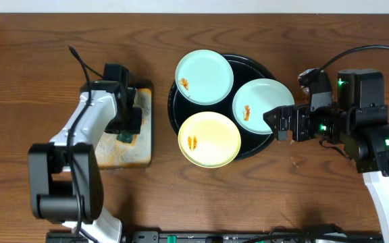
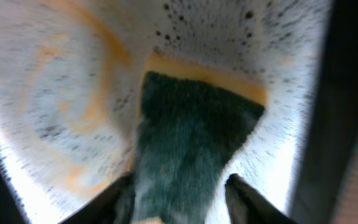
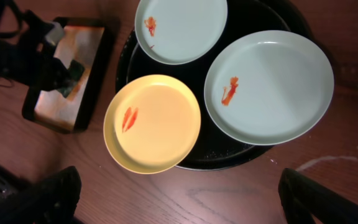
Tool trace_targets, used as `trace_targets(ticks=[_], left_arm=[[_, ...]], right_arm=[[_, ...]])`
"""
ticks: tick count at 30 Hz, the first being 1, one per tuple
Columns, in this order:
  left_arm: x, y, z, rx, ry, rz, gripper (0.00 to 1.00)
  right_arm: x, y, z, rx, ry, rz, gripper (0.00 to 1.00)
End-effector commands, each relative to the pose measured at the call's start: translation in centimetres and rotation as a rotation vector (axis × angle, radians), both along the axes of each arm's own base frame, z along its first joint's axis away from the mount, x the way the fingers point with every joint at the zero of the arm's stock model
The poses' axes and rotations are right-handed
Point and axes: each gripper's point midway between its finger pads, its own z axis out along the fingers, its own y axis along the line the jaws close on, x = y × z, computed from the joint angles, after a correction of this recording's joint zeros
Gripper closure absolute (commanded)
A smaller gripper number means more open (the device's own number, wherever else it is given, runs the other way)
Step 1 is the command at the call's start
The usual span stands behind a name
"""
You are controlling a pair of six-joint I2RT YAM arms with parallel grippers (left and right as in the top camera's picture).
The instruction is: Clean dirty plates on tray and stack at the side
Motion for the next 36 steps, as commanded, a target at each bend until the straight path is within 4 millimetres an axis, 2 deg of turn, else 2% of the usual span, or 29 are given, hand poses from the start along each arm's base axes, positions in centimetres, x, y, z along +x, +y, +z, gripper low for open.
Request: trace_targets(ticks=[1, 5, 8, 9, 15, 22, 24, 27, 30, 34, 36], left_arm=[[-0.9, 0.0, -2.4, -0.002, 0.057, -0.029, 0.61], [-1.2, -0.4, -4.0, -0.023, 0.087, -0.029, 0.75], [-1.0, -0.4, -4.6, -0.023, 0.09, -0.029, 0.91], [-0.9, -0.4, -4.8, -0.023, 0.09, -0.027, 0.92], [-0.5, -0.4, -4.7, -0.023, 0.073, 0.024, 0.92], [1.0, -0.5, -1.4, -0.028, 0.001, 0.051, 0.92], [1.2, -0.5, -0.5, -0.029, -0.025, 0.069, 0.92], [1.2, -0.5, 0.7, -0.032, -0.053, 0.076, 0.92], [1.2, -0.4, 1.5, -0.036, -0.069, 0.114, 0.92], [0.8, -0.2, 1.9, -0.062, -0.059, 0.231, 0.93], [0.7, -0.5, 2.1, -0.077, -0.053, 0.23, 0.93]], right_arm=[[0.0, 0.3, 1.0, 0.012, -0.02, -0.002, 0.01], [0.1, 0.3, 1.0, 0.013, -0.021, -0.002, 0.01], [0.1, 0.3, 1.0, 0.013, -0.021, -0.002, 0.01], [0.1, 0.3, 1.0, 0.013, -0.021, -0.002, 0.01], [0.3, 0.1, 1.0, 0.001, -0.03, -0.012, 0.01], [3.1, -2.4, 1.6, -0.104, -0.132, -0.122, 0.01], [4.1, -3.9, 0.6, -0.152, -0.106, -0.198, 0.02], [5.4, -5.7, -2.3, -0.226, -0.014, -0.259, 0.06], [6.2, -6.0, -4.0, -0.234, 0.036, -0.265, 0.09], [7.4, -6.4, -4.9, -0.233, 0.049, -0.285, 0.05], [7.6, -6.5, -4.9, -0.231, 0.044, -0.291, 0.04]])
